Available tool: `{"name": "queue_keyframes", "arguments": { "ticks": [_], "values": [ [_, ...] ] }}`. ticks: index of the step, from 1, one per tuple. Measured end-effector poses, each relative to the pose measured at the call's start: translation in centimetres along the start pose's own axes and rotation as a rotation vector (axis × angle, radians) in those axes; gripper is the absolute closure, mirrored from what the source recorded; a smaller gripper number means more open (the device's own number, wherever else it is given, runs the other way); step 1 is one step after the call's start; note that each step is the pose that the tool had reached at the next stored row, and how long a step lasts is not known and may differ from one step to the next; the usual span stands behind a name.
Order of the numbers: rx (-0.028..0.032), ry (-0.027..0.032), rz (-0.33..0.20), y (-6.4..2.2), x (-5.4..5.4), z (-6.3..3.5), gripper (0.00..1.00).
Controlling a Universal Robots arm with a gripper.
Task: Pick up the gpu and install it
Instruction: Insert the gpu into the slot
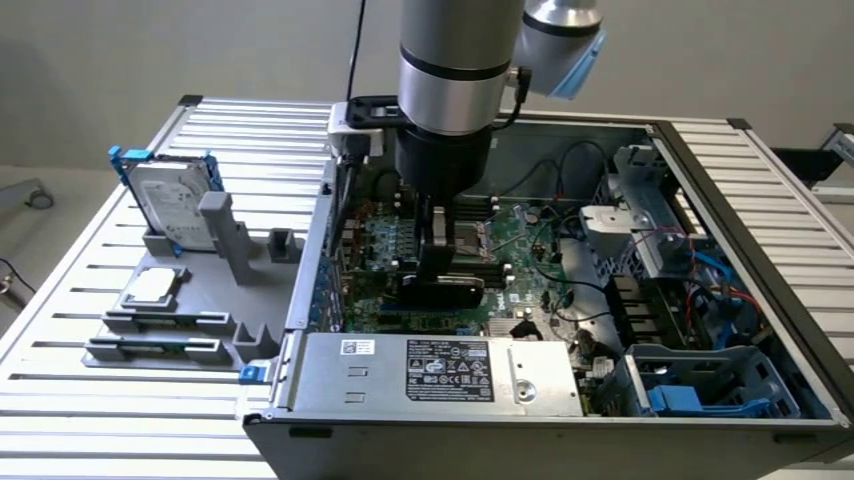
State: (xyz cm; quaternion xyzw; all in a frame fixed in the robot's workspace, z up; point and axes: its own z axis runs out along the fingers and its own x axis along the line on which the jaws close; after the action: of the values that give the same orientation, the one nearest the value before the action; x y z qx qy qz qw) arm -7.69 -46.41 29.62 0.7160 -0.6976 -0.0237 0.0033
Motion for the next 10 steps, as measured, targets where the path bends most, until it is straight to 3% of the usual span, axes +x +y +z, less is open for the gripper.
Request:
{"name": "queue_keyframes", "arguments": {
  "ticks": [3,5,6,10],
  "values": [
    [0.0,0.0,0.0,0.0,0.0,-0.01,0.45],
    [0.0,0.0,0.0,0.0,0.0,-0.01,0.57],
    [0.0,0.0,0.0,-0.01,0.0,-0.01,0.57],
    [0.0,0.0001,0.0,0.01,0.0,-0.01,0.75]
  ]
}}
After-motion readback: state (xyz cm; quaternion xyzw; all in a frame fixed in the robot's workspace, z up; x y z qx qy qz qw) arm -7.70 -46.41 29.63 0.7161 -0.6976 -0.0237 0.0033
